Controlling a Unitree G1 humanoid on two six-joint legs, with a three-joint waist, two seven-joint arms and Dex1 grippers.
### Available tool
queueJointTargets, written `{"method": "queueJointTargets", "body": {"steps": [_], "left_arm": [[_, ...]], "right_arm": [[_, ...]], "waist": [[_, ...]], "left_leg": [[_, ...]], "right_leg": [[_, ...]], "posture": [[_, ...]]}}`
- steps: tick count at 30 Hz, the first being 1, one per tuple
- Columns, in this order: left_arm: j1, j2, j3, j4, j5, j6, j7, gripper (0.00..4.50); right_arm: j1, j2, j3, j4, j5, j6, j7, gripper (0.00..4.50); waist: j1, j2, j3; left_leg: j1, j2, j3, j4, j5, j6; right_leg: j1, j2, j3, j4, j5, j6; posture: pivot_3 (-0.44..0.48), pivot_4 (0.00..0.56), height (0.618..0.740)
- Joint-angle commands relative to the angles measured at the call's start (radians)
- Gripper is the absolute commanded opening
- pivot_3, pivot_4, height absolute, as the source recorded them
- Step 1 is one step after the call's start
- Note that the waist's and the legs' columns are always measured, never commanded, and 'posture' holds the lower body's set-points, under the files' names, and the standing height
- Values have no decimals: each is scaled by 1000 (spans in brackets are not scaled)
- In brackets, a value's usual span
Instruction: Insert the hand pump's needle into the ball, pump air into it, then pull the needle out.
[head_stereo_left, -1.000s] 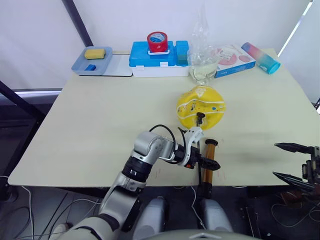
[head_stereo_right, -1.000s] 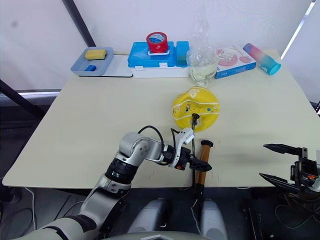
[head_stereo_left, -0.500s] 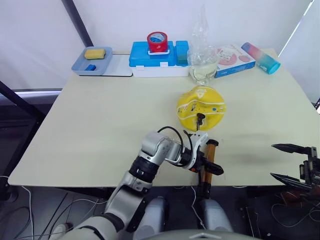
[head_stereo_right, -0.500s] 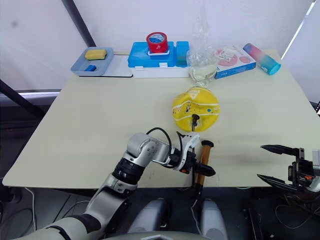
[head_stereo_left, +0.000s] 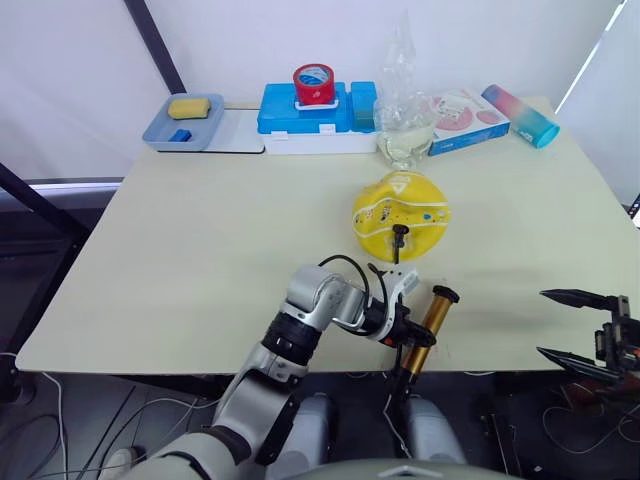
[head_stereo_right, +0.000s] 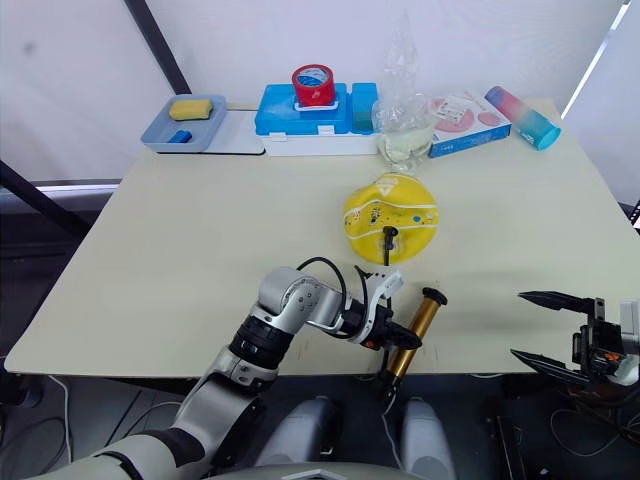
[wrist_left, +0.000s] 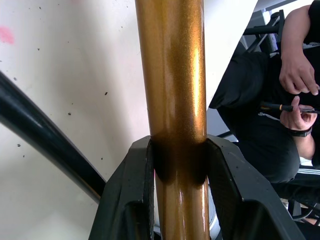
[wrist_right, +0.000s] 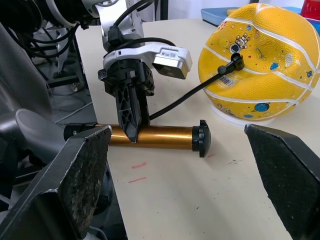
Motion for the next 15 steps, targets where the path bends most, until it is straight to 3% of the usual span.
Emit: {"method": "queueJointTargets", "body": {"steps": [1,15], "left_arm": [[-1,1,33,-65,-36,14,-18,997],[-4,71,51,-262,-179,-25,-165,997]], "right_arm": [[-4,1,-17,-22,12,-4,5,4500],[-33,4,-20,-63,38,66,5,4500]], "waist": [[0,0,0],[0,0,0]], "left_leg": [[0,0,0,0,0,0],[0,0,0,0,0,0]], "right_leg": [[0,0,0,0,0,0],[0,0,0,0,2,-3]], "posture": [[0,150,739],[0,150,739]]}}
